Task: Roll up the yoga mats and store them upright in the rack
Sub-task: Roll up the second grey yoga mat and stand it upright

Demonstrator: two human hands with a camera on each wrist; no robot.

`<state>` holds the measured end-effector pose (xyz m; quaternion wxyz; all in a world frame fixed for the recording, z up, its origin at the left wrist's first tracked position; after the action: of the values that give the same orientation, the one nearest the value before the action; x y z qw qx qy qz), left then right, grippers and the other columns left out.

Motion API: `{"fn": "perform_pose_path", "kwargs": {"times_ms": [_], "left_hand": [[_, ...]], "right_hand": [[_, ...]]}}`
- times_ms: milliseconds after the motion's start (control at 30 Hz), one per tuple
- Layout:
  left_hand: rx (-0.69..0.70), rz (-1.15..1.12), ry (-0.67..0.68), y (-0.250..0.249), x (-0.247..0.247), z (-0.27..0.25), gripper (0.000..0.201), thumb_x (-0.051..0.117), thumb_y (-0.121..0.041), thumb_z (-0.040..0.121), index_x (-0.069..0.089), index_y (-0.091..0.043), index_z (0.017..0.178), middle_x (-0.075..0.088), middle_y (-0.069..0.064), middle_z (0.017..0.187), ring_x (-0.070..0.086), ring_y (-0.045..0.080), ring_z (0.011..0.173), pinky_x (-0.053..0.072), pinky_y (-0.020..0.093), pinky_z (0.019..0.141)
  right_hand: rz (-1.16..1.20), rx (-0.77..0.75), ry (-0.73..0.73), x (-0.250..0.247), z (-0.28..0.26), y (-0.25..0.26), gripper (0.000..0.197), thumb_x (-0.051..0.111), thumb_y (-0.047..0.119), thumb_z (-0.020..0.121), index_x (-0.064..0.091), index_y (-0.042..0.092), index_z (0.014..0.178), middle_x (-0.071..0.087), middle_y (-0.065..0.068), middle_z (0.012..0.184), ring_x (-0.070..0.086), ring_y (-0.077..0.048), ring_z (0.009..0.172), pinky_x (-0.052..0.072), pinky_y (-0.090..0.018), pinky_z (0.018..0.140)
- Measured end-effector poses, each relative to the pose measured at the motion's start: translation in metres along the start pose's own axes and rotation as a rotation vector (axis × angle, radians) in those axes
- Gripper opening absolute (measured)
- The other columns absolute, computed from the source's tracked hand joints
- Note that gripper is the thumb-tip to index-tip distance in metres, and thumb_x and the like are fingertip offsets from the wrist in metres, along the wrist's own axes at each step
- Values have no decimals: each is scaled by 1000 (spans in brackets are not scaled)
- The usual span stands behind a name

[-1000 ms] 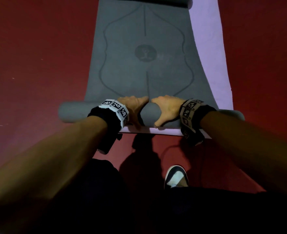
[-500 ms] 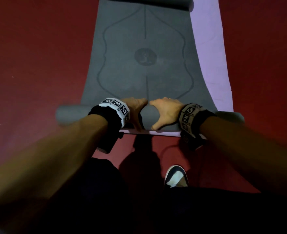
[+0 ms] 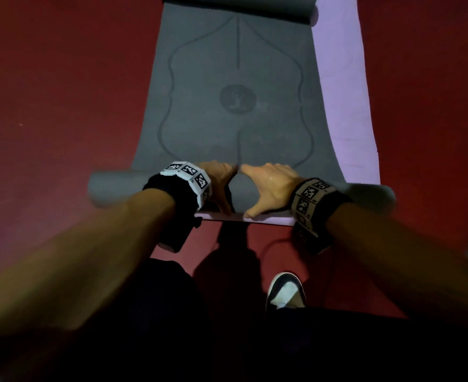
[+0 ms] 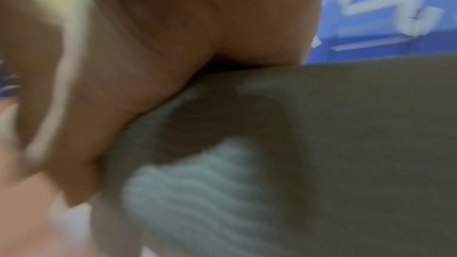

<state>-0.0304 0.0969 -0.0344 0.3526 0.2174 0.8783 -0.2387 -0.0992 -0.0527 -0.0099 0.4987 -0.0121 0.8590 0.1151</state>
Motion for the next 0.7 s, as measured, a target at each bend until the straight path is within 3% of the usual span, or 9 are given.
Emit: {"fn": "perform_pose_path", "kwargs": {"times_ms": [100, 167, 300, 400, 500, 567, 633, 700], "left_hand": [[61, 117, -115, -1, -3, -13, 87, 90, -53, 54, 42, -32, 123, 53, -9, 91, 60, 20, 84, 46, 33, 69], [49, 133, -92, -2, -10, -14, 85, 91, -52, 55, 46, -32, 125, 54, -9, 89, 59, 20, 86, 43, 30, 69], [24, 96, 48, 1, -12, -3, 87, 93, -45, 57, 51, -29, 131, 62, -8, 105, 66, 21, 102, 52, 32, 81], [34, 6, 83, 4, -8, 4, 76, 93, -27, 66, 55, -14, 130, 67, 5, 120, 66, 20, 104, 54, 34, 92], [36, 42, 96, 2, -2, 2, 68, 94, -34, 62, 59, -16, 116, 68, 7, 113, 65, 17, 88, 55, 34, 89], [41, 51, 32, 1, 1, -1, 78, 94, -47, 55, 53, -21, 116, 67, 2, 109, 65, 18, 88, 56, 36, 83], [90, 121, -84, 1, 1, -7, 93, 92, -53, 49, 43, -26, 123, 63, 0, 108, 65, 25, 95, 49, 35, 74], [97, 178, -118, 1, -3, -13, 93, 93, -50, 50, 39, -26, 122, 63, 3, 111, 64, 30, 99, 44, 34, 71]], "right_hand": [[153, 17, 59, -6, 2, -2, 94, 85, 67, 51, 48, 40, 133, 67, 10, 116, 64, -20, 105, 53, -38, 90], [192, 6, 96, -9, 4, -1, 93, 87, 66, 50, 51, 40, 131, 67, 11, 115, 64, -17, 104, 54, -37, 91], [142, 20, 123, -1, -2, 1, 97, 87, 68, 53, 39, 28, 127, 60, 4, 102, 62, -26, 99, 50, -38, 78], [-21, 10, 56, 13, -6, 1, 103, 84, 71, 52, 29, 24, 125, 59, -2, 112, 61, -31, 103, 43, -39, 77], [-21, 31, 40, 18, -4, -1, 89, 82, 63, 58, 30, 22, 118, 59, -2, 99, 61, -33, 94, 40, -37, 73], [22, 56, 73, 13, -2, -4, 79, 83, 56, 59, 33, 23, 110, 57, 2, 87, 60, -29, 86, 44, -37, 70], [95, 61, 92, 5, 2, -7, 79, 86, 50, 55, 42, 23, 114, 62, 4, 94, 62, -25, 90, 52, -38, 75], [127, 36, 108, -1, 6, -8, 83, 89, 48, 54, 49, 22, 122, 65, 4, 106, 62, -21, 93, 54, -36, 82]]}}
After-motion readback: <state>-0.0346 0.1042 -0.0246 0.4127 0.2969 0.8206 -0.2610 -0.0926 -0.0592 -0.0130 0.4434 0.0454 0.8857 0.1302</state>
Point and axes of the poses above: each hand's wrist, its own z-axis towards the middle knuckle, its own x-axis out of the palm, y = z × x, the point moved 1 cm from there along z, towards the middle knuckle
